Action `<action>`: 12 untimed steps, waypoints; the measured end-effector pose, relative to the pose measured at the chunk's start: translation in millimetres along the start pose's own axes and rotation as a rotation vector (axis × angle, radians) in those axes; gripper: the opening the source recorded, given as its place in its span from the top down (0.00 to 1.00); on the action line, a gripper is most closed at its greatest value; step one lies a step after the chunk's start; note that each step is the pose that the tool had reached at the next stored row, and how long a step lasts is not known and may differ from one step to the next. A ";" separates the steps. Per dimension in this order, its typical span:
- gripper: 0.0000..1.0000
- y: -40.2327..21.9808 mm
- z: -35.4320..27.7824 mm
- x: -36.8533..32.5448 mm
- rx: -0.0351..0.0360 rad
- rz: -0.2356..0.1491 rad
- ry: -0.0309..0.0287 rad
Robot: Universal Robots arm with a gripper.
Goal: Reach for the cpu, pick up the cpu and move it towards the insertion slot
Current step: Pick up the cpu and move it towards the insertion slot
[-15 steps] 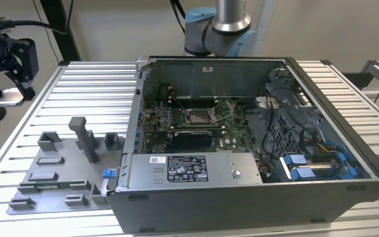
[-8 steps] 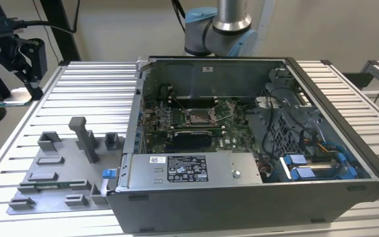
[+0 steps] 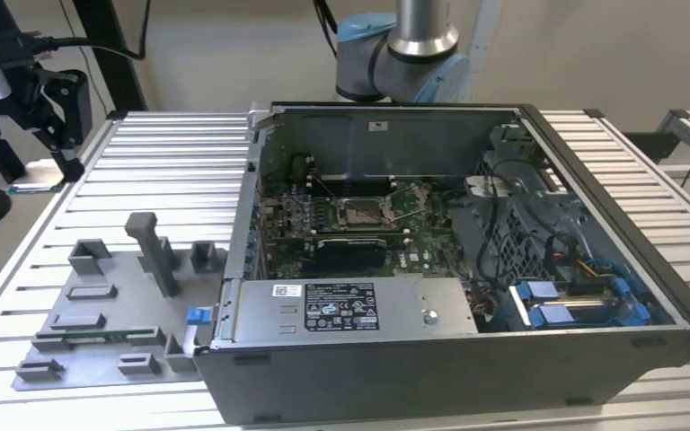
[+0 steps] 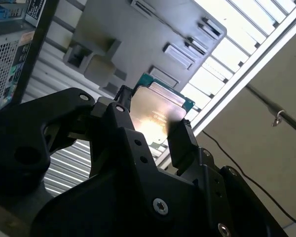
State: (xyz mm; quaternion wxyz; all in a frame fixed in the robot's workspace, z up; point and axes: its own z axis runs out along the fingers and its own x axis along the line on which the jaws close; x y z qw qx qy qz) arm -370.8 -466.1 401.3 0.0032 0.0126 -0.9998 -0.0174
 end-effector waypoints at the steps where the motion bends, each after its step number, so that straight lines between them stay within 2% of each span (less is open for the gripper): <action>1: 1.00 0.0 0.0 -0.9 0.0000 0.000 0.0000; 7: 1.00 -0.2 -0.2 -7.8 0.0001 0.000 0.0001; 12: 1.00 -0.4 -0.4 -17.7 0.0000 0.000 0.0008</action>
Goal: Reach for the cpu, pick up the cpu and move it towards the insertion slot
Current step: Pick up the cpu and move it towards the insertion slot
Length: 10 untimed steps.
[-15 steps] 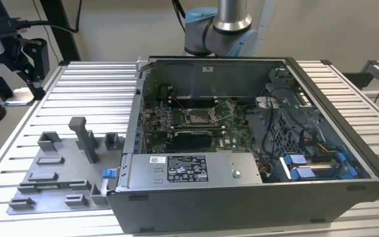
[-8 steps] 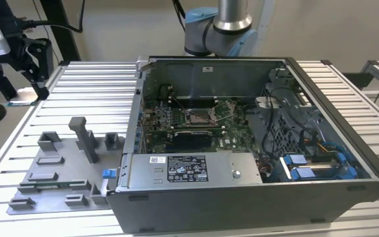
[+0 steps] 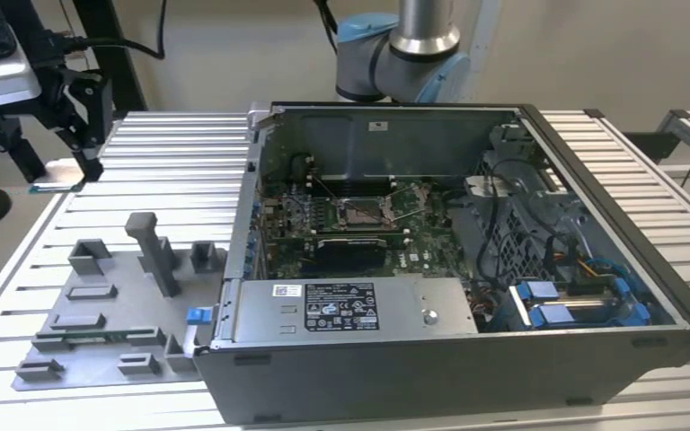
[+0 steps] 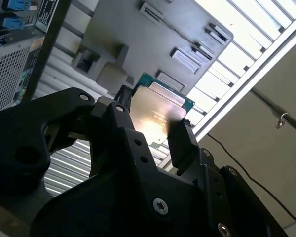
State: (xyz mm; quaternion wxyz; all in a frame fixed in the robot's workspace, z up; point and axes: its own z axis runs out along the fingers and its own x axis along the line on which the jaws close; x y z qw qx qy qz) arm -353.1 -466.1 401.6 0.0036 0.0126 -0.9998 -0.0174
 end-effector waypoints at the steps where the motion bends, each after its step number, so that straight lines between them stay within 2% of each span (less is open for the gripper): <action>1: 1.00 -0.1 0.0 -2.3 0.0000 0.000 0.0002; 5: 1.00 -0.3 -0.1 -12.0 -0.0001 0.000 0.0017; 10: 1.00 -0.7 -0.4 -27.5 -0.0001 0.000 0.0056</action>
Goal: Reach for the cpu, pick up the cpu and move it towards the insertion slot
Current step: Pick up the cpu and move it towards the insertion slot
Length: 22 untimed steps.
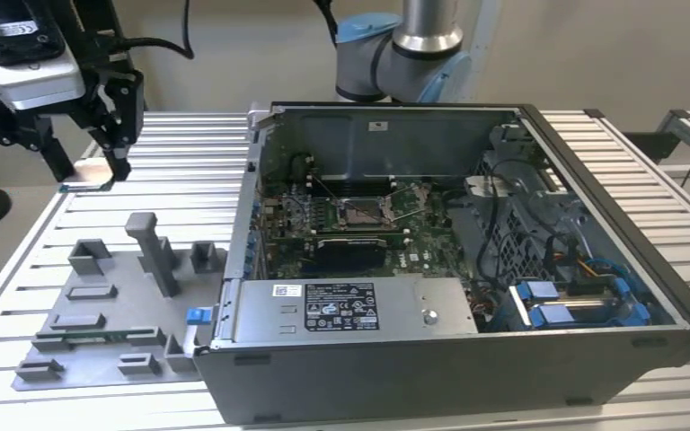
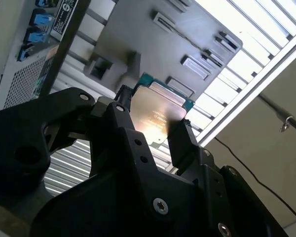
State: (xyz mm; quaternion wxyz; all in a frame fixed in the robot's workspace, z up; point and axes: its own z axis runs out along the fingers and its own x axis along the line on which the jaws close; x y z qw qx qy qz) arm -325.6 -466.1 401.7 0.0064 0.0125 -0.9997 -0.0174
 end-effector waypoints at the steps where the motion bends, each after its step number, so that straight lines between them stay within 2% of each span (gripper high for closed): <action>1: 1.00 -0.1 0.0 -3.1 -0.0001 0.000 0.0009; 5: 1.00 -0.4 -0.3 -15.9 -0.0002 0.000 0.0044; 11: 1.00 -0.9 -0.6 -37.4 -0.0004 0.000 0.0127; 22: 1.00 -1.8 -1.1 -72.3 -0.0005 0.000 0.0163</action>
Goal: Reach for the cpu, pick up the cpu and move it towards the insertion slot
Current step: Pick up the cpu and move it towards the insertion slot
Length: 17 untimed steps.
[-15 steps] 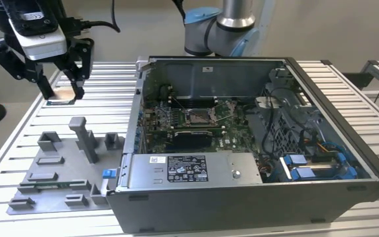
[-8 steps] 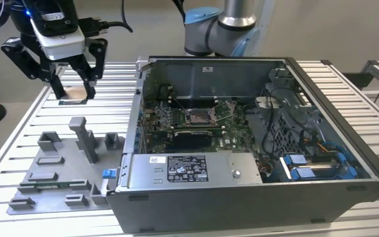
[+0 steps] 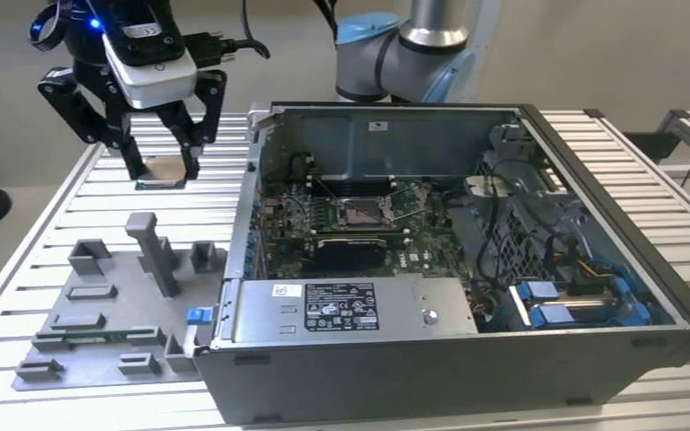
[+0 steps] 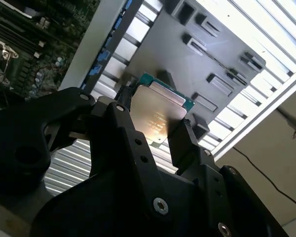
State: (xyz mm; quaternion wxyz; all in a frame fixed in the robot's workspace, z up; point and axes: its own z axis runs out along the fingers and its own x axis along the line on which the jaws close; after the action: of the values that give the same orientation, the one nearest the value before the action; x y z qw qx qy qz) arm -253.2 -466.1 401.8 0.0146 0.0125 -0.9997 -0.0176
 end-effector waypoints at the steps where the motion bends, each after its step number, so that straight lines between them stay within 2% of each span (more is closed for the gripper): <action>1: 1.00 -0.1 -0.1 -3.2 0.0000 0.000 0.0002; 17: 1.00 -1.5 -1.7 -59.9 -0.0002 0.000 0.0068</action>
State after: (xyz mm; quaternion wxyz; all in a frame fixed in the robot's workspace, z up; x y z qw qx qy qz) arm -193.3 -466.1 401.8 0.0180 0.0124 -0.9996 -0.0176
